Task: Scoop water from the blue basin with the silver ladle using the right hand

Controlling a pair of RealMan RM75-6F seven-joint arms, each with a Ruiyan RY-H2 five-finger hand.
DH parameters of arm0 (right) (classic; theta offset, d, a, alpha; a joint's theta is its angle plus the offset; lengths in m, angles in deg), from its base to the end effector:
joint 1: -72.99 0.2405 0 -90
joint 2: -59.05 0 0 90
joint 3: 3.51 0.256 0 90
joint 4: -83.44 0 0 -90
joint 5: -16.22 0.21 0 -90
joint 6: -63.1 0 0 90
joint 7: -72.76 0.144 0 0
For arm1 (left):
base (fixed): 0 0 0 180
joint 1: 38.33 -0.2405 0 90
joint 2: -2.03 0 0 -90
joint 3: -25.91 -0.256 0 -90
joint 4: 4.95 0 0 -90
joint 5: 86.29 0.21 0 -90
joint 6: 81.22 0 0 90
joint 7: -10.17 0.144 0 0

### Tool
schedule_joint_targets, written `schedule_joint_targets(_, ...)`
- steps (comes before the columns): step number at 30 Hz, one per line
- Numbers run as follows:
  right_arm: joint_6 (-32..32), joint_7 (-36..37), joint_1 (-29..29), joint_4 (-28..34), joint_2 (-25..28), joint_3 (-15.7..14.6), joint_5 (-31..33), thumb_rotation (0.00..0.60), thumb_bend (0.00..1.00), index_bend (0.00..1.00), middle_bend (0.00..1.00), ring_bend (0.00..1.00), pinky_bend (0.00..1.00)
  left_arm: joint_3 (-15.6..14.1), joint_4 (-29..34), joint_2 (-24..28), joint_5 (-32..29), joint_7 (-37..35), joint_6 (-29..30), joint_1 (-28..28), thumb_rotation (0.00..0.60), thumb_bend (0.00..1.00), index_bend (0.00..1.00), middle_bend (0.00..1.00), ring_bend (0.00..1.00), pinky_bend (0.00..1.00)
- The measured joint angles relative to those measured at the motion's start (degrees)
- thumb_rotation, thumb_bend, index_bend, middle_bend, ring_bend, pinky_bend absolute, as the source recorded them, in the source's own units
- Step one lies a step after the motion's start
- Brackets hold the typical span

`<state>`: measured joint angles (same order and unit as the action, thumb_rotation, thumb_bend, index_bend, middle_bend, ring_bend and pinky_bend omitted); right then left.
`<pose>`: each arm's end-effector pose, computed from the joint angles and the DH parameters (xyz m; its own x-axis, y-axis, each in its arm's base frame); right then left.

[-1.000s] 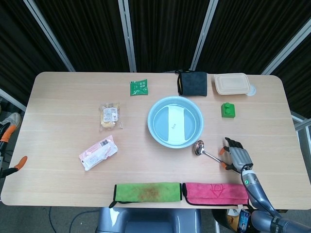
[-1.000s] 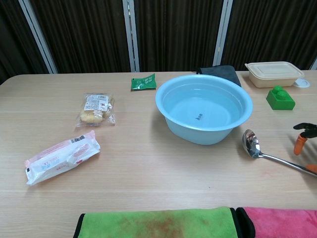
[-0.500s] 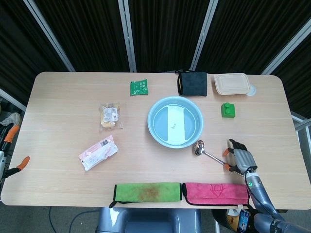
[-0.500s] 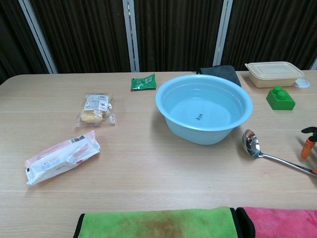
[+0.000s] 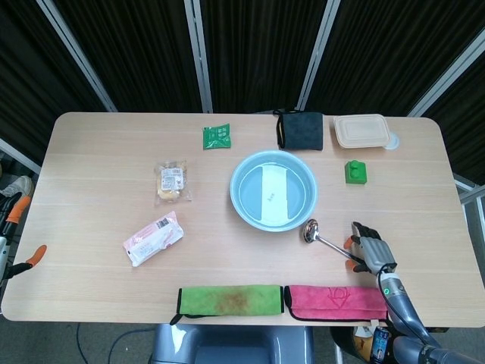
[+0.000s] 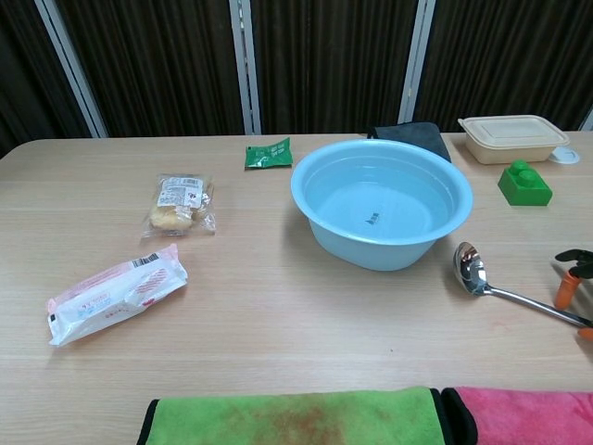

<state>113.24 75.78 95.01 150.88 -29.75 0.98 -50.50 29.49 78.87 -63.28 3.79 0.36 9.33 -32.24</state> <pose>-0.3414 -0.2694 -0.0045 0.2192 -0.4516 0.8648 -0.9510 0.0993 0.2929 -0.3170 0.1914 0.1768 0.3486 -0.1091 0.9309 0.9271 -0.1059 -0.3596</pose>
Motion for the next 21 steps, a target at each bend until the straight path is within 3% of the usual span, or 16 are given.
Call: schedule_joint_targets(21, -0.7, -0.3, -0.1, -1.7, -1.4, 0.3, 0.3, 0.600, 0.29, 0.50, 0.00, 0.00, 0.00, 0.1, -0.5, 0.0, 0.3, -0.5, 1.1, -0.3, 0.600, 0.26, 0.00, 0.00, 0.00, 0.00)
